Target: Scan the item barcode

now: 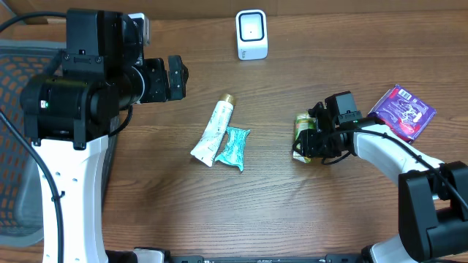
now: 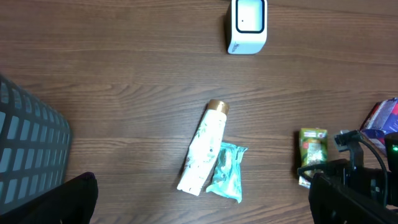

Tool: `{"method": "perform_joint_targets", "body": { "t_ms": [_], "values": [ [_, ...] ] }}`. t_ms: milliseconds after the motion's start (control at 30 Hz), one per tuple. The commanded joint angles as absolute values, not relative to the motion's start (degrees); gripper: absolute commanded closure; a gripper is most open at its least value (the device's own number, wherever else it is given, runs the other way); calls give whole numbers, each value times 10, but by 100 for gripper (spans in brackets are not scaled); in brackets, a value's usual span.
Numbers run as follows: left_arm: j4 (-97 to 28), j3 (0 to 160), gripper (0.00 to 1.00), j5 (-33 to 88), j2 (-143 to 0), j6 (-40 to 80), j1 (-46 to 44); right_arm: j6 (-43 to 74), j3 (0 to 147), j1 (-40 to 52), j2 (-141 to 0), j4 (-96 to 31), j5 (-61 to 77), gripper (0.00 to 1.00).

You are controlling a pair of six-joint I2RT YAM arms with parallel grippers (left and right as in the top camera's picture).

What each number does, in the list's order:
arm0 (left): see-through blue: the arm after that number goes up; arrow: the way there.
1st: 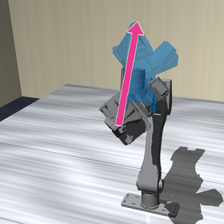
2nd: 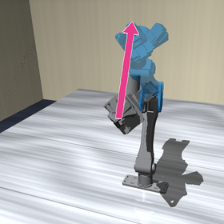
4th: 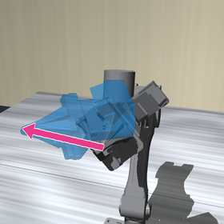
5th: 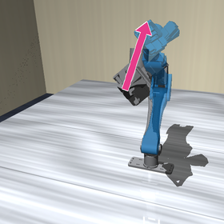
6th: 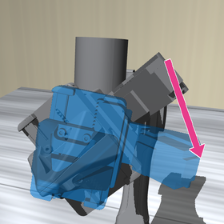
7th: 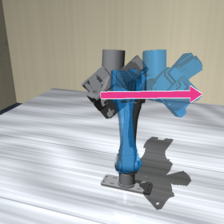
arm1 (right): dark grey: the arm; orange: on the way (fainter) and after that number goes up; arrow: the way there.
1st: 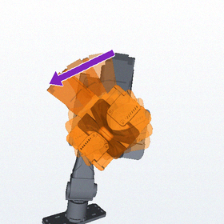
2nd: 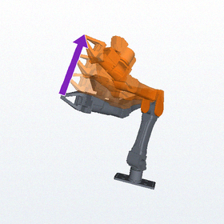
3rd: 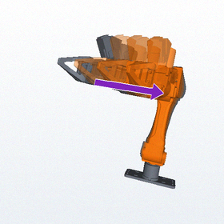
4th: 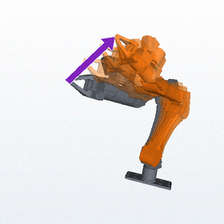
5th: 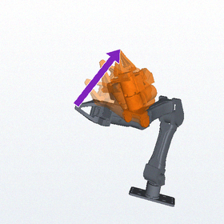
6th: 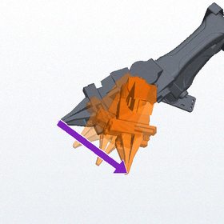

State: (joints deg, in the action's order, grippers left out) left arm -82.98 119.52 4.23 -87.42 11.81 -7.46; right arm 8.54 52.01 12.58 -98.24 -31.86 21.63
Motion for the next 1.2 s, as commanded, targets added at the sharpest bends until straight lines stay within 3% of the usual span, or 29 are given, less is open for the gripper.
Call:
{"method": "perform_joint_targets", "body": {
  "t_ms": [0, 67, 200, 333, 733, 800, 900, 1167],
  "values": [
    [-829, 1200, 1, 40, -877, 107, -75, 87, 514, 128, -985, -322, 216, 75],
    [-829, 1200, 0, 40, -877, 107, -75, 87, 522, 128, -984, -330, 220, 88],
    [-829, 1200, 0, 41, -877, 107, -75, 87, 563, 127, -979, -369, 245, 96],
    [-829, 1200, 0, 40, -877, 107, -75, 78, 613, 127, -966, -409, 300, 96],
    [-829, 1200, 0, 40, -877, 107, -75, -28, 734, 104, -944, -394, 823, 96],
    [-829, 1200, 1, 40, -877, 107, -75, -6, 739, 99, -944, -355, 901, 96],
    [-829, 1200, 0, 40, -877, 107, -75, 119, 747, 97, -942, -290, 899, 96],
    [-829, 1200, 0, 41, -877, 107, -75, 319, 748, 97, -941, -72, 898, 96]
  ]
}}
